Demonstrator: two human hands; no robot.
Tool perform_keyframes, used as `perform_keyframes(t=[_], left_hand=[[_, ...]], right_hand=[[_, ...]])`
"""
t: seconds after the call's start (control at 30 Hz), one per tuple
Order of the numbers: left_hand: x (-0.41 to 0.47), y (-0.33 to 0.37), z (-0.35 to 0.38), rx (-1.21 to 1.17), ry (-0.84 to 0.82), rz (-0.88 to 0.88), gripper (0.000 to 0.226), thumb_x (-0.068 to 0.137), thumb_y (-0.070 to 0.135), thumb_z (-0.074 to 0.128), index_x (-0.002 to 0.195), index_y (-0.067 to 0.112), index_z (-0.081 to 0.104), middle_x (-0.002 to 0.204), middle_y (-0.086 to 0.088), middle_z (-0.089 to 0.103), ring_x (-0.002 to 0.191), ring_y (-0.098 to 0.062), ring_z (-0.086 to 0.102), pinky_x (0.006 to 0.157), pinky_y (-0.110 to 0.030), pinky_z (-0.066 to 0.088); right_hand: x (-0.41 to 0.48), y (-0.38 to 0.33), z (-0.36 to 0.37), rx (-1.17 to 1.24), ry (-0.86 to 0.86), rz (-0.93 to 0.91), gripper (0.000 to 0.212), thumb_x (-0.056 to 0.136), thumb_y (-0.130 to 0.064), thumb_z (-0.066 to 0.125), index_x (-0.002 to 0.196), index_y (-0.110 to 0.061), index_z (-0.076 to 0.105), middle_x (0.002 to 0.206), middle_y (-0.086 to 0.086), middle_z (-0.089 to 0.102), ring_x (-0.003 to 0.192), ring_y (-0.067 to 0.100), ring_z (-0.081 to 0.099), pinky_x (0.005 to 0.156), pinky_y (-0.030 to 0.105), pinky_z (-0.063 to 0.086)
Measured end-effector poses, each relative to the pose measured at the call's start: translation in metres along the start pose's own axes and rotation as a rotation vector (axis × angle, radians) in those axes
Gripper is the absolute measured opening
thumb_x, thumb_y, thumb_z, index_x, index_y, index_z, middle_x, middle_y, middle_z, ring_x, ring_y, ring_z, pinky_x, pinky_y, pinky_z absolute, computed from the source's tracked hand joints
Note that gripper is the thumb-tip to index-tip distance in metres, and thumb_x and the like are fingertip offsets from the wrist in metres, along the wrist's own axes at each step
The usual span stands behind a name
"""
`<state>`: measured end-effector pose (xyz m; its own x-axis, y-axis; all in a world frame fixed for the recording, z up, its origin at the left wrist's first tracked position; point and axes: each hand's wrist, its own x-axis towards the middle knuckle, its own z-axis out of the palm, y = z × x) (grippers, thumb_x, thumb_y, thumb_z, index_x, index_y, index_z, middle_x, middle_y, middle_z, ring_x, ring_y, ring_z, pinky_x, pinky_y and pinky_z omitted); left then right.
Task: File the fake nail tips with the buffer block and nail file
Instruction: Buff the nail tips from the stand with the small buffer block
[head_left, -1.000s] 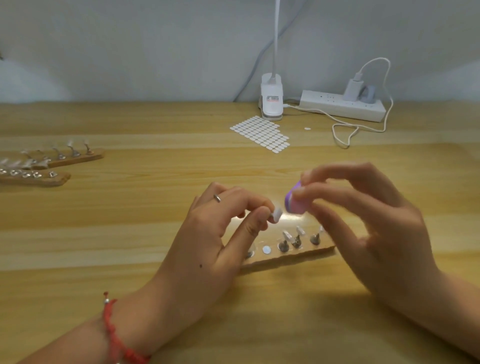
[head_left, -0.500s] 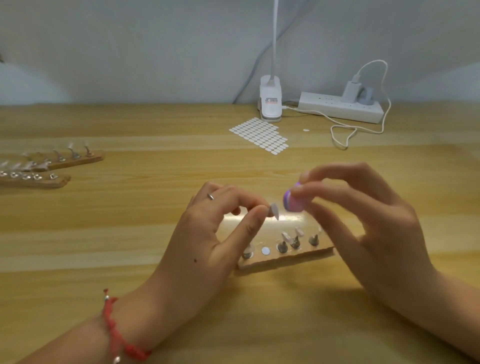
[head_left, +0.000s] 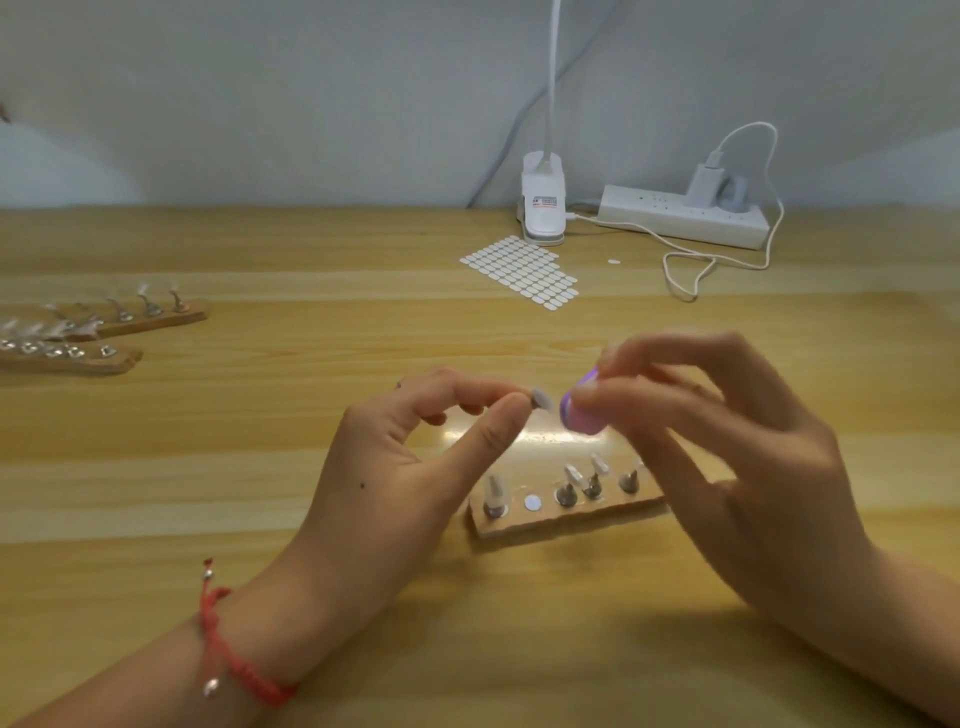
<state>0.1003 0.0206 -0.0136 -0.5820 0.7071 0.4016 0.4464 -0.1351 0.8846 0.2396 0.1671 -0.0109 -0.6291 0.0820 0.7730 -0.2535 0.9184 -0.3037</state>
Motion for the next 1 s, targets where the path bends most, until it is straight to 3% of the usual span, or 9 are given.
perform_keyframes(t=[0.13, 0.23, 0.37, 0.5, 0.6, 0.77, 1.0], left_hand=[[0.000, 0.001, 0.001, -0.028, -0.019, -0.016, 0.021, 0.075, 0.048, 0.065, 0.089, 0.036, 0.075, 0.089, 0.015, 0.073, 0.091, -0.008, 0.064, 0.077, -0.013, 0.040], [0.000, 0.000, 0.000, -0.030, -0.013, -0.034, 0.021, 0.072, 0.051, 0.065, 0.087, 0.039, 0.075, 0.087, 0.014, 0.073, 0.091, -0.009, 0.063, 0.077, -0.014, 0.041], [-0.001, 0.002, 0.000, -0.035, -0.037, -0.013, 0.021, 0.072, 0.048, 0.067, 0.086, 0.036, 0.076, 0.083, 0.011, 0.072, 0.090, -0.008, 0.063, 0.082, -0.014, 0.042], [-0.001, 0.001, -0.001, -0.038, -0.020, -0.034, 0.021, 0.070, 0.049, 0.067, 0.083, 0.036, 0.077, 0.077, 0.013, 0.069, 0.085, -0.004, 0.059, 0.079, -0.011, 0.039], [-0.001, 0.001, -0.002, -0.030, -0.004, -0.038, 0.021, 0.068, 0.050, 0.067, 0.079, 0.034, 0.077, 0.075, 0.011, 0.068, 0.083, -0.004, 0.058, 0.080, -0.012, 0.039], [0.000, 0.003, -0.002, -0.032, 0.001, -0.071, 0.019, 0.068, 0.053, 0.066, 0.077, 0.040, 0.076, 0.078, 0.010, 0.070, 0.080, 0.000, 0.057, 0.076, -0.008, 0.038], [0.000, 0.006, -0.002, -0.072, 0.005, -0.094, 0.011, 0.072, 0.044, 0.076, 0.082, 0.039, 0.077, 0.081, 0.015, 0.073, 0.074, 0.005, 0.058, 0.072, -0.014, 0.041]], right_hand=[[-0.005, -0.003, 0.004, -0.052, -0.088, -0.121, 0.024, 0.095, 0.005, 0.055, 0.106, -0.006, 0.074, 0.109, 0.008, 0.061, 0.107, 0.026, 0.062, 0.090, 0.036, 0.050], [0.001, 0.004, -0.001, -0.062, -0.025, -0.036, 0.025, 0.093, 0.006, 0.059, 0.109, -0.008, 0.071, 0.108, 0.010, 0.059, 0.103, 0.028, 0.063, 0.087, 0.040, 0.052], [-0.005, -0.003, 0.003, -0.076, -0.084, -0.150, 0.022, 0.098, -0.001, 0.055, 0.108, -0.006, 0.074, 0.112, 0.004, 0.059, 0.110, 0.026, 0.060, 0.092, 0.032, 0.049], [0.000, 0.007, -0.001, -0.106, -0.027, -0.067, 0.019, 0.094, 0.004, 0.059, 0.104, -0.003, 0.074, 0.109, 0.007, 0.057, 0.103, 0.033, 0.063, 0.088, 0.045, 0.053], [-0.003, 0.005, -0.001, -0.071, -0.041, -0.087, 0.022, 0.097, -0.001, 0.055, 0.097, -0.007, 0.076, 0.114, 0.005, 0.055, 0.111, 0.027, 0.058, 0.095, 0.037, 0.049], [0.004, 0.011, -0.004, -0.049, -0.014, 0.009, 0.023, 0.092, -0.002, 0.060, 0.111, -0.016, 0.063, 0.107, 0.013, 0.059, 0.106, 0.003, 0.057, 0.095, 0.012, 0.041], [0.003, 0.013, -0.007, -0.062, -0.018, 0.001, 0.035, 0.089, -0.005, 0.068, 0.118, -0.019, 0.058, 0.111, 0.004, 0.064, 0.106, 0.009, 0.061, 0.094, 0.020, 0.048]])
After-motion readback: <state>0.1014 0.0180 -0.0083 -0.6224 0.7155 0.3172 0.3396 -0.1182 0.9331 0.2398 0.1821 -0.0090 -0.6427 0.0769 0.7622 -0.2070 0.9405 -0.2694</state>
